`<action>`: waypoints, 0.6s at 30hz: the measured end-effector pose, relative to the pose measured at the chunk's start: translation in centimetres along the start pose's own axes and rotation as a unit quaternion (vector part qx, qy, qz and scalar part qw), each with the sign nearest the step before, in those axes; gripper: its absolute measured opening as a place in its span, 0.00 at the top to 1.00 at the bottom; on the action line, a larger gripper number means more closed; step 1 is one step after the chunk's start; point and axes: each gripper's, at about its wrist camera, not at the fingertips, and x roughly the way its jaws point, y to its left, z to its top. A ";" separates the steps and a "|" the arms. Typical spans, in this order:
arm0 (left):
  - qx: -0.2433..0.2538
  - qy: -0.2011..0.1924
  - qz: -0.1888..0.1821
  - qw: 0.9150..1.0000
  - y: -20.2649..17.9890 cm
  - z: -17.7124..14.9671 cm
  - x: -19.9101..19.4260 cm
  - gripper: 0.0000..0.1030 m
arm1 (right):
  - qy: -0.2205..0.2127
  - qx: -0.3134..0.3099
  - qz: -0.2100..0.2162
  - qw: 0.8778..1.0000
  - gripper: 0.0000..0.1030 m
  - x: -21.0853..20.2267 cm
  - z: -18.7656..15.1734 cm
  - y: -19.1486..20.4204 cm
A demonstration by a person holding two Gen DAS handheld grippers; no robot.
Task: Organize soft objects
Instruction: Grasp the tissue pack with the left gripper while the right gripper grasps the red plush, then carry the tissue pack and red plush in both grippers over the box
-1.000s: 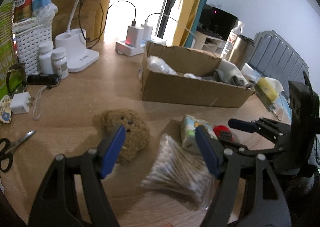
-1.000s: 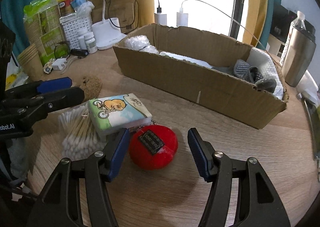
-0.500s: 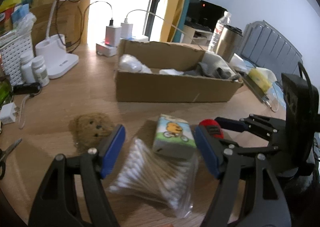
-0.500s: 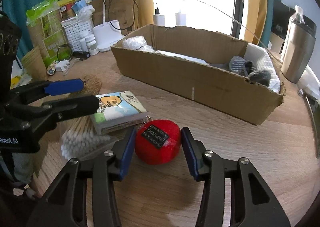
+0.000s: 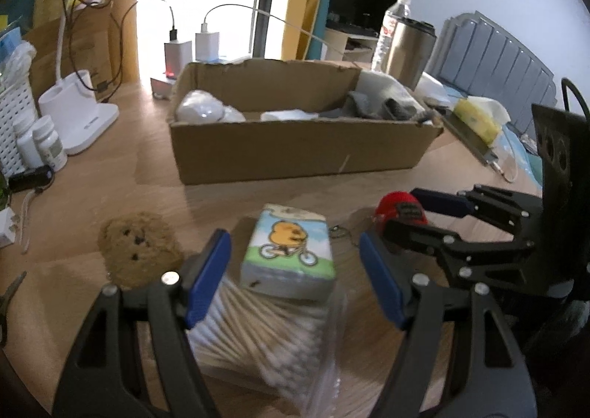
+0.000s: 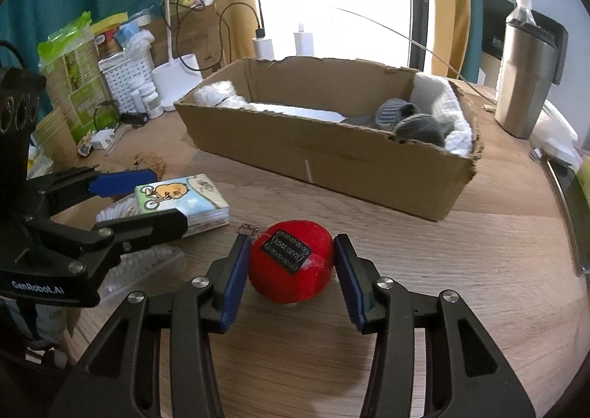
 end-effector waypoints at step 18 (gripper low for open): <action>0.029 0.022 -0.006 0.999 -1.4 0.5 1.3 0.53 | -0.015 0.016 -0.007 1.000 0.53 -0.9 0.2 -1.4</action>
